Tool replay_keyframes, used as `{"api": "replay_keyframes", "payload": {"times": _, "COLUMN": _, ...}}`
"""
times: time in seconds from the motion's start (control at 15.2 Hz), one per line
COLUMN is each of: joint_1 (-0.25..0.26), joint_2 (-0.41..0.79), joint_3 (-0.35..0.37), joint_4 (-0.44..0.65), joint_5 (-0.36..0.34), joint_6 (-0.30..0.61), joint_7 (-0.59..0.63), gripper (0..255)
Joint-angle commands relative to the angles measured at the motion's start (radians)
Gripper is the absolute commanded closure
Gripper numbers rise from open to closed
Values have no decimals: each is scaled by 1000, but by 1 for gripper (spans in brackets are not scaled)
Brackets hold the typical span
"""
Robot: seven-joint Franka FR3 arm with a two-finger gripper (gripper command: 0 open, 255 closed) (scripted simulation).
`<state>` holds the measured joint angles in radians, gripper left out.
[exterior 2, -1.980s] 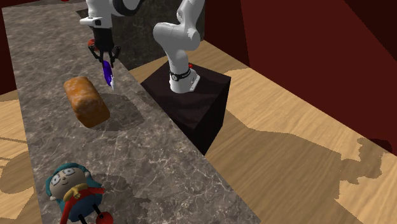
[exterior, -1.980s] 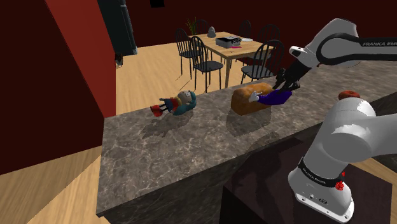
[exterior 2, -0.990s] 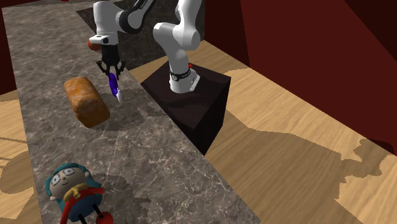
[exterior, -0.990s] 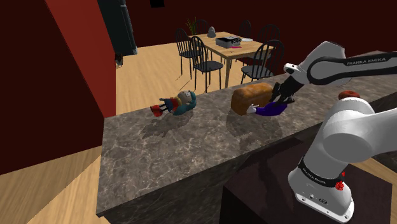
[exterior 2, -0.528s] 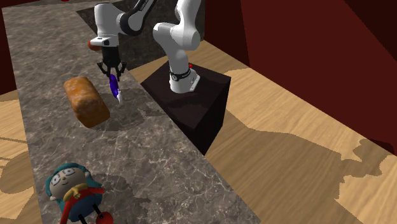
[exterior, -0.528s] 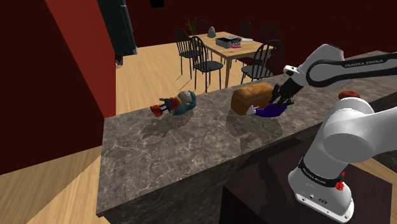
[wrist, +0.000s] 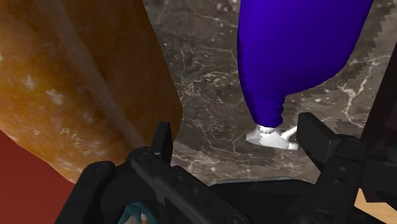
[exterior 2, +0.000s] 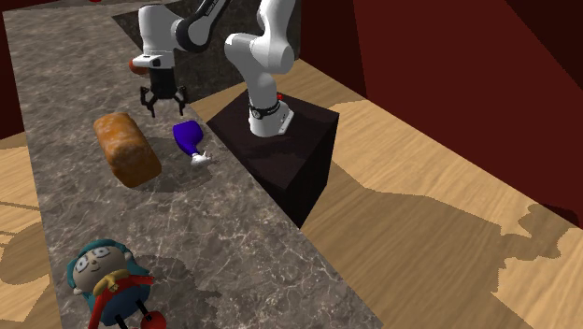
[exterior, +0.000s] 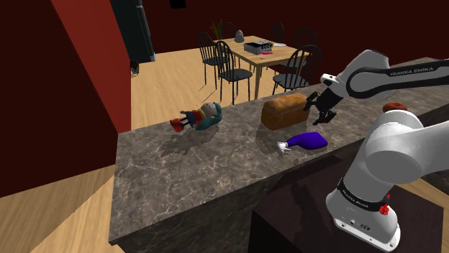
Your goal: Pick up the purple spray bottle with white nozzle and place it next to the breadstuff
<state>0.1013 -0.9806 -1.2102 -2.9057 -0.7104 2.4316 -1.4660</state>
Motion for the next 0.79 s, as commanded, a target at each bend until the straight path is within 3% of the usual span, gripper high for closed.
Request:
{"api": "replay_keyframes", "payload": {"times": 0.0, "joint_1": -31, "joint_2": -40, "joint_3": 37, "joint_4": 7, "joint_5": 20, "joint_6": -55, "joint_7": -8, "gripper": 0}}
{"api": "replay_keyframes", "payload": {"times": 0.2, "joint_1": -95, "joint_2": -135, "joint_3": 130, "joint_4": 37, "joint_5": 77, "joint_6": -197, "joint_7": -28, "gripper": 0}}
{"api": "replay_keyframes", "payload": {"times": 0.73, "joint_1": -95, "joint_2": -135, "joint_3": 130, "joint_4": 37, "joint_5": 77, "joint_6": -197, "joint_7": -28, "gripper": 0}}
